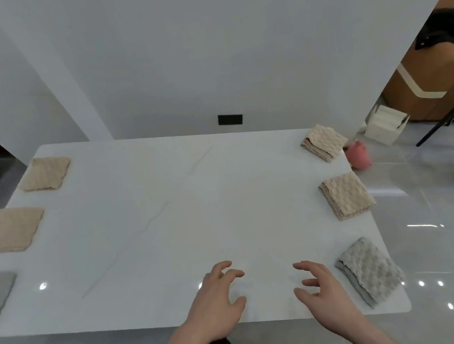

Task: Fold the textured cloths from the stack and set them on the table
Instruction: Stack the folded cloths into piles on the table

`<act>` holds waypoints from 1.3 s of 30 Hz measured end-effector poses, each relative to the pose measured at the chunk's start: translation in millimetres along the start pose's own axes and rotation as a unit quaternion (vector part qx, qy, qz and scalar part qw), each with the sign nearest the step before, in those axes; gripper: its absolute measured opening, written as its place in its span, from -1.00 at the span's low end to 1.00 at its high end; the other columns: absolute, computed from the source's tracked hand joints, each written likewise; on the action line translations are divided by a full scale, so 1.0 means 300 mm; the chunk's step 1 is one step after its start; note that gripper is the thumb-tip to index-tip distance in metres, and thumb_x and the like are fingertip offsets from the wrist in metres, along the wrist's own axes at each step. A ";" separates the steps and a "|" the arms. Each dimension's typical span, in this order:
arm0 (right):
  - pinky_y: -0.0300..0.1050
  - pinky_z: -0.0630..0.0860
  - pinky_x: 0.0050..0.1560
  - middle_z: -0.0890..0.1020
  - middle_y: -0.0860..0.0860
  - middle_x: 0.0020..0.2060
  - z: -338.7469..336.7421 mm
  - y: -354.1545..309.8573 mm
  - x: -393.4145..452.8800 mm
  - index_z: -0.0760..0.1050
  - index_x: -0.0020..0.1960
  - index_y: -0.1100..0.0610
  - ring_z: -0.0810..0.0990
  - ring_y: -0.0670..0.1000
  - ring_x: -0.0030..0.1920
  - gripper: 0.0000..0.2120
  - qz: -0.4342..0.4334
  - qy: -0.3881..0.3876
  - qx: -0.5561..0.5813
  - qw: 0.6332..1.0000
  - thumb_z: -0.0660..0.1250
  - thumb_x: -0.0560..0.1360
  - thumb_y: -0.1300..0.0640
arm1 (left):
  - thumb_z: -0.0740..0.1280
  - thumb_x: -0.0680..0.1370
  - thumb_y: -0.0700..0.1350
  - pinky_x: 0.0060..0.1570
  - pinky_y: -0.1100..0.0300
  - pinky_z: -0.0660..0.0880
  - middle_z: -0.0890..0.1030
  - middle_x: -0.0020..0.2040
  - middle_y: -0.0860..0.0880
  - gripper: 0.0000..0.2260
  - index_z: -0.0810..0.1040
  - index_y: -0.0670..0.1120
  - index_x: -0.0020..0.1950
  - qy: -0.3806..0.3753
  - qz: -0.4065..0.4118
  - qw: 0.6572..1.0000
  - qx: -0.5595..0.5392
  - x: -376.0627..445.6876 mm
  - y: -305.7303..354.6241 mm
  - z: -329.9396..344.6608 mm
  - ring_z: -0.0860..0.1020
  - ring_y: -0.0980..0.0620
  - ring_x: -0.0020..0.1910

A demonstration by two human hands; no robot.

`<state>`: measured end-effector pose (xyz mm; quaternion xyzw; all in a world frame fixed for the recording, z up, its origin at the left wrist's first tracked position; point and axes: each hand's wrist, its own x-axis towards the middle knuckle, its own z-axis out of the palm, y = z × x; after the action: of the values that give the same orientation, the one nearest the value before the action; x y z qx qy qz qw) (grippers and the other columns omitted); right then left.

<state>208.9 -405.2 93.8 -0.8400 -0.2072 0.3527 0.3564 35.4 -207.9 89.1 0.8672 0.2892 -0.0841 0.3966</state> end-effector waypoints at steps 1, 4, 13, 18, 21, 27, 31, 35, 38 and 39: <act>-0.25 0.54 0.07 0.39 -0.29 0.33 -0.025 0.015 0.007 0.44 0.27 -0.29 0.54 -0.23 0.20 -0.61 0.000 -0.006 -0.007 1.000 0.37 0.54 0.09 | 0.26 0.58 0.04 0.37 0.25 0.31 0.13 0.55 0.26 -0.57 0.38 0.20 0.47 -0.005 0.001 1.000 -0.005 -0.003 0.029 0.023 0.23 0.20 0.45; -0.21 0.54 0.09 0.39 -0.24 0.34 -0.090 0.046 0.037 0.43 0.29 -0.28 0.53 -0.24 0.21 -0.61 0.010 -0.008 -0.007 1.000 0.37 0.55 0.09 | 0.26 0.58 0.04 0.37 0.28 0.28 0.14 0.55 0.25 -0.57 0.38 0.19 0.47 -0.023 0.005 1.000 0.001 0.005 0.070 0.069 0.23 0.21 0.46; -0.27 0.45 -0.05 0.55 -0.16 0.21 -0.270 0.181 0.065 0.47 0.30 -0.19 0.54 -0.23 0.16 -0.60 0.067 0.059 0.022 0.996 0.40 0.54 0.14 | 0.26 0.59 0.01 0.39 0.17 0.32 0.16 0.59 0.13 -0.54 0.36 0.11 0.50 -0.102 -0.003 0.993 0.065 0.187 0.141 0.150 0.26 0.04 0.49; -0.09 0.59 -0.13 0.64 0.03 0.03 -0.383 0.302 0.118 0.47 0.25 -0.20 0.66 -0.06 0.02 -0.63 0.114 0.069 0.034 0.991 0.46 0.51 0.06 | 0.26 0.59 0.03 0.39 0.13 0.34 0.17 0.57 0.16 -0.55 0.37 0.12 0.49 -0.091 0.004 0.995 0.035 0.290 0.303 0.240 0.27 0.04 0.49; -0.05 0.61 -0.10 0.55 0.05 0.20 -0.449 0.395 0.174 0.45 0.27 -0.17 0.61 -0.10 0.07 -0.59 0.115 0.044 -0.016 0.992 0.44 0.49 0.08 | 0.27 0.59 0.02 0.43 0.12 0.32 0.19 0.57 0.14 -0.55 0.37 0.10 0.50 -0.090 -0.013 0.996 0.011 0.356 0.388 0.317 0.28 0.02 0.49; 0.02 0.62 0.03 0.37 -0.01 0.34 -0.638 0.560 0.291 0.40 0.40 -0.05 0.57 -0.01 0.12 -0.52 0.114 -0.024 -0.114 0.987 0.38 0.50 0.08 | 0.27 0.58 -0.03 0.41 0.11 0.36 0.21 0.56 0.09 -0.50 0.33 0.06 0.54 -0.107 -0.083 0.990 -0.046 0.466 0.560 0.520 0.34 -0.01 0.46; 0.06 0.53 0.23 0.36 0.06 0.41 -0.734 0.690 0.368 0.31 0.49 0.02 0.53 0.11 0.25 -0.37 0.158 -0.063 -0.146 0.974 0.40 0.49 -0.08 | 0.29 0.59 0.01 0.46 0.08 0.33 0.18 0.60 0.02 -0.41 0.22 0.02 0.61 -0.098 -0.134 0.984 -0.066 0.531 0.644 0.630 0.30 -0.07 0.51; 0.01 0.58 0.09 0.51 0.11 0.26 -0.771 0.744 0.413 0.24 0.52 0.10 0.58 0.10 0.10 -0.33 0.246 -0.128 -0.097 0.956 0.40 0.52 -0.06 | 0.33 0.57 0.15 0.43 0.20 0.23 0.23 0.58 0.04 -0.37 0.21 0.08 0.60 -0.082 -0.185 0.972 -0.118 0.563 0.675 0.712 0.32 -0.05 0.52; -0.08 0.63 -0.08 0.58 0.04 0.09 -0.784 0.737 0.423 0.31 0.45 0.05 0.66 0.03 0.02 -0.45 0.291 -0.156 -0.043 0.943 0.39 0.54 -0.05 | 0.36 0.51 0.26 0.44 0.16 0.33 0.39 0.52 0.09 -0.42 0.33 0.21 0.51 -0.070 -0.198 0.963 -0.167 0.577 0.677 0.753 0.43 0.03 0.43; -0.08 0.64 -0.08 0.58 0.03 0.09 -0.786 0.736 0.428 0.33 0.43 0.04 0.67 0.04 0.04 -0.48 0.292 -0.159 -0.039 0.942 0.39 0.54 -0.04 | 0.37 0.53 0.21 0.42 0.18 0.33 0.38 0.53 0.09 -0.37 0.28 0.16 0.56 -0.068 -0.206 0.959 -0.183 0.578 0.679 0.762 0.42 0.01 0.45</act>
<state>490.2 -580.7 -10.7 -0.8100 -0.0201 0.5618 0.1670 312.4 -406.4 0.6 0.6937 0.4443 -0.1687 0.5412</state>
